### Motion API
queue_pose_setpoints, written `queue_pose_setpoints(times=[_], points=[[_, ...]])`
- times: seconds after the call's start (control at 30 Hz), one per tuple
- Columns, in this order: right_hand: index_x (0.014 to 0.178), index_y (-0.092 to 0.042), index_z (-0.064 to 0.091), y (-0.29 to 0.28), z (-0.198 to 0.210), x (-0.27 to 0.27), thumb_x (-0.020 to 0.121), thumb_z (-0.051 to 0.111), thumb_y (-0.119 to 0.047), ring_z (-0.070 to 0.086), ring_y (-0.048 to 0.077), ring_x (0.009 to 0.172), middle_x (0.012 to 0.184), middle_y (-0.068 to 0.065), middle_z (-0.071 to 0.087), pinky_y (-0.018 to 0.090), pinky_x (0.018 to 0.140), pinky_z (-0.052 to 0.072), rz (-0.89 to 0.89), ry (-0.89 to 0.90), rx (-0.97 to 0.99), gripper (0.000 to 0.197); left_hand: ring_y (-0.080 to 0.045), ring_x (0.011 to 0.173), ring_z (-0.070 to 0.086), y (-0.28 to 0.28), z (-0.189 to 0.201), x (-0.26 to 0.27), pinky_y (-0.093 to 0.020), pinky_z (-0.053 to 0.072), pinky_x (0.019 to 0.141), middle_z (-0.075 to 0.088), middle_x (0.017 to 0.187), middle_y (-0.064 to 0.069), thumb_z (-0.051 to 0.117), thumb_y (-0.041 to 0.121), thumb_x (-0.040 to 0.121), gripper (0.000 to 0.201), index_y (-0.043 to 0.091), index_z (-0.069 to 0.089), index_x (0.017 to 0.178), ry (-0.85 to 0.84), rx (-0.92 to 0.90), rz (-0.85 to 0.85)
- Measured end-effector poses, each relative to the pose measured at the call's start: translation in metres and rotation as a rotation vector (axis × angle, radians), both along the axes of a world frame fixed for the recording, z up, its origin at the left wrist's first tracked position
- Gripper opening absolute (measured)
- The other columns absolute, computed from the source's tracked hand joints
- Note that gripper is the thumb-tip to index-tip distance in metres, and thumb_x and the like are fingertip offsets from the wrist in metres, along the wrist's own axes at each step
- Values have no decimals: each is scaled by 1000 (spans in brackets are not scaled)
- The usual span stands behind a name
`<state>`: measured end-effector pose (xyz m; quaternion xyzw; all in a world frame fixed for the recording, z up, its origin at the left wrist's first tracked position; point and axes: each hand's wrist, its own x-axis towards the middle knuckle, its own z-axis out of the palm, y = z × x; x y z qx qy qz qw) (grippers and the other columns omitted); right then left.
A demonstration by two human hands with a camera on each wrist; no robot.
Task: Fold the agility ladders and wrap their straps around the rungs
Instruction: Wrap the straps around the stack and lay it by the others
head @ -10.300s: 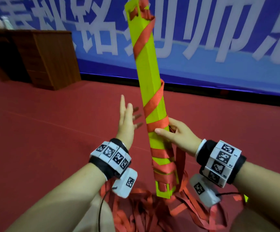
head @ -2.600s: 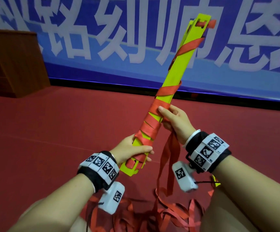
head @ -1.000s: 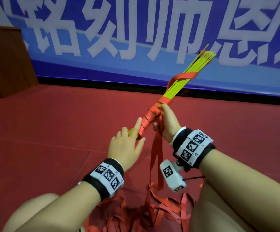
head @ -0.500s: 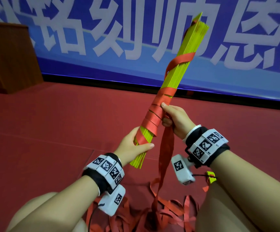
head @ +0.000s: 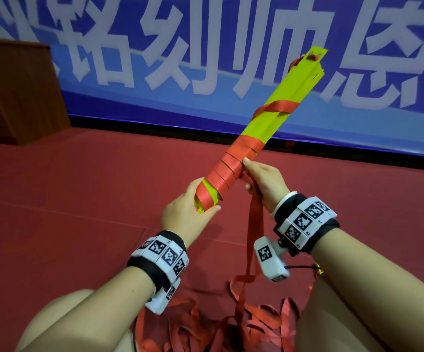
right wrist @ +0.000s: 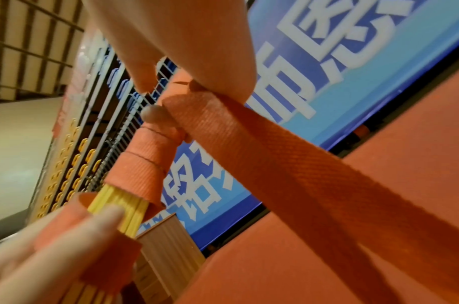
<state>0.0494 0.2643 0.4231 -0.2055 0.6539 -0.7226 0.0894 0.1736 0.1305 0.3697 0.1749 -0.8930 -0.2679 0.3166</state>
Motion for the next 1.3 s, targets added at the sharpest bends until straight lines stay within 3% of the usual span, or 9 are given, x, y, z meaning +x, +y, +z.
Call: queue_pose_setpoints(times=[0.13,0.27,0.37,0.43,0.57,0.73,0.87,1.03,1.3], points=[[69,-13,55,-3,1,5,90,62,-38,47,10,44,48,-3,51,22,50,40,-11,1,-6,33,-27,80,64,-1,-5,5,-29,37,60,64,92,1,34,75,81,74,41,34,147,20,-219,41],[72,-13,53,0,-7,0,95,57,-22,37,6,36,47,-2,43,20,43,31,-95,-30,-86,26,-21,66,61,-1,-14,6,-26,36,56,55,78,6,32,54,92,56,36,42,144,113,-287,-80],[77,-14,52,5,-4,-7,97,52,-19,34,4,38,59,3,36,17,41,29,-17,-39,-154,21,-10,63,62,7,-5,8,-24,48,60,65,80,1,58,30,95,49,26,45,142,74,550,-381],[78,-16,51,7,0,-7,97,53,-21,32,4,39,59,2,33,17,41,27,69,-31,-209,20,-19,55,65,20,2,13,-27,54,54,70,82,-13,65,30,90,43,16,50,127,-46,1086,-605],[80,-16,55,12,5,-2,96,54,-24,31,4,41,51,-7,37,17,42,26,132,145,-158,19,-28,62,69,36,5,17,-38,58,60,71,85,-15,61,35,77,39,15,50,109,-161,1360,-790],[80,-17,56,10,12,7,101,46,-28,37,9,42,55,-7,43,19,42,31,54,354,39,26,-21,40,51,34,3,11,-25,46,42,56,60,-12,65,29,71,30,12,54,92,21,1303,-658],[78,-20,55,4,18,5,102,31,-47,34,10,45,64,4,41,20,42,30,6,138,51,43,-18,41,51,28,5,9,-24,45,43,54,58,-10,66,28,72,24,11,58,87,135,1193,-606],[98,-18,63,8,15,5,105,27,-35,32,12,34,58,8,54,16,37,25,183,116,61,41,-14,40,51,17,13,10,-22,43,43,55,53,-1,66,28,72,20,14,58,84,217,1125,-541],[81,-13,56,7,7,14,93,60,-14,33,7,37,51,-2,46,17,39,26,248,204,277,13,-7,47,52,15,14,17,-21,43,48,57,56,10,65,15,90,8,21,62,86,280,954,-399]])
